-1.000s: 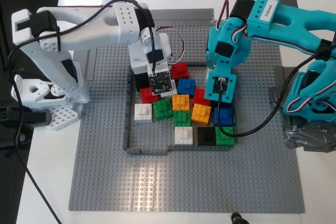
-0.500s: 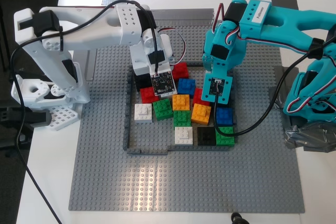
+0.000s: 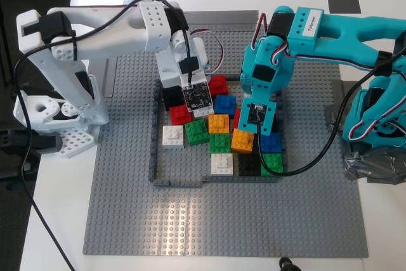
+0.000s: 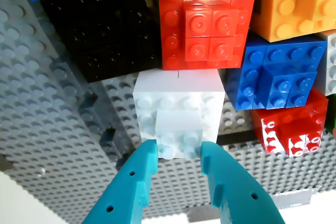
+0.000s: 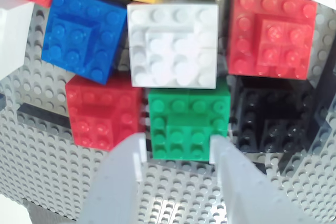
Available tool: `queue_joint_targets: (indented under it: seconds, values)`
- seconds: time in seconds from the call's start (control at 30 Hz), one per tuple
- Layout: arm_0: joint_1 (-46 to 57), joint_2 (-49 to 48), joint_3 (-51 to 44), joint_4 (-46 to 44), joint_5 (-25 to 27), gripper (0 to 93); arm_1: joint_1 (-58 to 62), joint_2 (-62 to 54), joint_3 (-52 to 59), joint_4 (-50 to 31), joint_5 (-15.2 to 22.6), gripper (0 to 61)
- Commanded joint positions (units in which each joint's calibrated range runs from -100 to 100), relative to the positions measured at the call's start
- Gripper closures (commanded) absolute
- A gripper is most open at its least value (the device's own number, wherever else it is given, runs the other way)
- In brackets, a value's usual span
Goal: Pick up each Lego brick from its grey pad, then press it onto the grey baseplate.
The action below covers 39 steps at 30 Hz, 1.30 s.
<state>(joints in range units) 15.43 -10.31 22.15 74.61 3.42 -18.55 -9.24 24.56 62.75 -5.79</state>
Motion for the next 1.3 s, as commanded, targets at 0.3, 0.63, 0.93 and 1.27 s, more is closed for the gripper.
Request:
queue_joint_targets:
  seconds: [0.3, 0.63, 0.93, 1.27]
  values:
    - [-0.1, -0.2, -0.7, -1.5, -0.1, 92.7, -0.7, -3.7, -7.3, -0.6, 0.5, 44.9]
    - [-0.2, 0.0, -0.5, -2.3, -1.2, 92.7, -0.8, -3.9, -12.3, 3.4, 1.6, 44.8]
    - [-0.5, 0.0, 0.2, -2.3, -1.4, 92.7, -4.8, -6.6, -19.7, 12.6, 2.2, 46.3]
    - [-2.9, 0.0, 0.3, -2.6, -3.0, 92.7, -16.7, -14.3, -22.5, 18.8, 2.7, 61.2]
